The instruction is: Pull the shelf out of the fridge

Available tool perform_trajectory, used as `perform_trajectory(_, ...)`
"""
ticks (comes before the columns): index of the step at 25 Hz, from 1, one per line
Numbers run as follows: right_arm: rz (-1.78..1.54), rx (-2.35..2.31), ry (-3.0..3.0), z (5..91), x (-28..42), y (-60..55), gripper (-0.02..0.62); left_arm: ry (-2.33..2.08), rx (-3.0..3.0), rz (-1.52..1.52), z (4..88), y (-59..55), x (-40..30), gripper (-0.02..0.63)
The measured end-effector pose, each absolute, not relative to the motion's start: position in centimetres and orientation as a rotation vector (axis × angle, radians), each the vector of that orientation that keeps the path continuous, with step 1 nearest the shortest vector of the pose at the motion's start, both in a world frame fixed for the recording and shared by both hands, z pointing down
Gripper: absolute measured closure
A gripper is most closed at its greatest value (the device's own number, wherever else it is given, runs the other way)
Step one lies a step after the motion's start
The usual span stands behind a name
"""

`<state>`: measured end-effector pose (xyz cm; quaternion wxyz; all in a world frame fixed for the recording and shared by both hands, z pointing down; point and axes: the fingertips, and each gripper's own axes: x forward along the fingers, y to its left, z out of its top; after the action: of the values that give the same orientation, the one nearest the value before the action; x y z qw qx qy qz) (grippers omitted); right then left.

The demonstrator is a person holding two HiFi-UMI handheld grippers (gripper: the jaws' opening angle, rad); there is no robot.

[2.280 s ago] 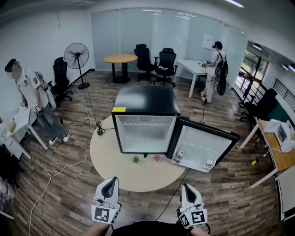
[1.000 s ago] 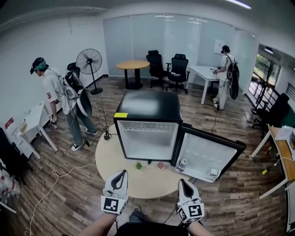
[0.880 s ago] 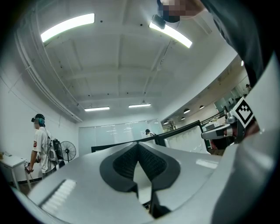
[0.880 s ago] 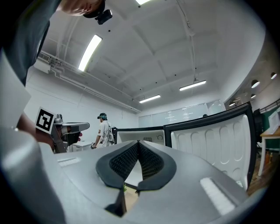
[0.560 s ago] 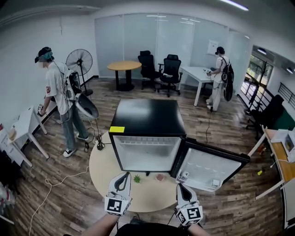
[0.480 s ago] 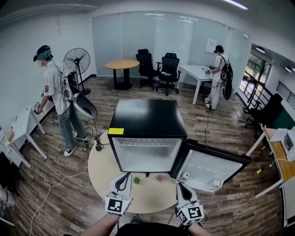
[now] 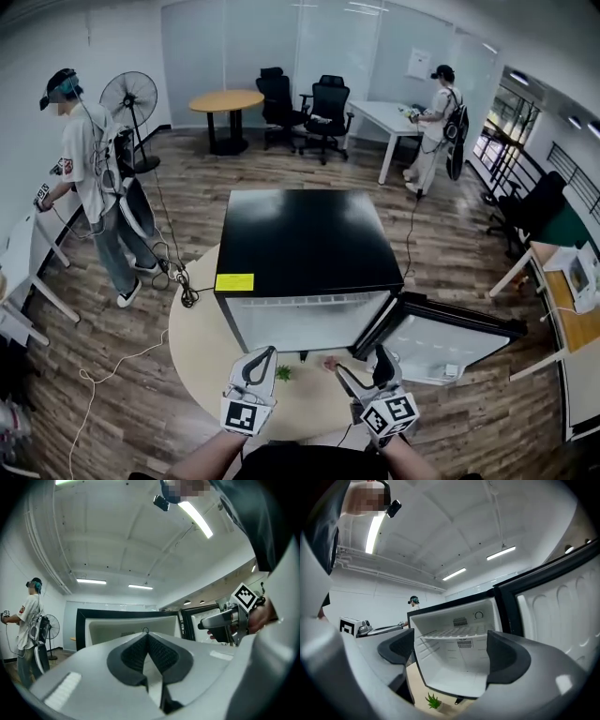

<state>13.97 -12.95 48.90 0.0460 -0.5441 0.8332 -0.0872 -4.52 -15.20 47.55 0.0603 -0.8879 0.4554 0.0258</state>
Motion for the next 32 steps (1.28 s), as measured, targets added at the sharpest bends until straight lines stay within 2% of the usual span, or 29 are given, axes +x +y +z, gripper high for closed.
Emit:
perform_trajectory(12, -0.624, -1.636, 2.342, 52.0, 11.9, -23.5, 0.114, 1.357, -2.761, 0.079, 49.8, -22.2, -6.4, 0.609)
perform_trajectory(18, -0.955, -1.442, 2.166, 54.2, 11.9, -26.8, 0.115, 1.401, -2.721, 0.034, 49.4, -23.5, -6.0, 0.609)
perform_trajectory(23, -1.096, -1.242, 2.047, 54.5, 11.1, -29.3, 0.118, 1.434, -2.701, -0.002, 49.7, -23.7, -5.4, 0.608)
perform_trajectory(26, -1.268, -1.259, 1.896, 56.3, 11.1, -29.6, 0.121, 1.45, -2.692, -0.019, 49.7, -23.7, -5.5, 0.609)
perform_trajectory(32, -1.373, -1.227, 1.835, 58.3, 10.4, -31.1, 0.158, 1.462, -2.675, -0.047, 49.7, -23.5, -5.5, 0.608)
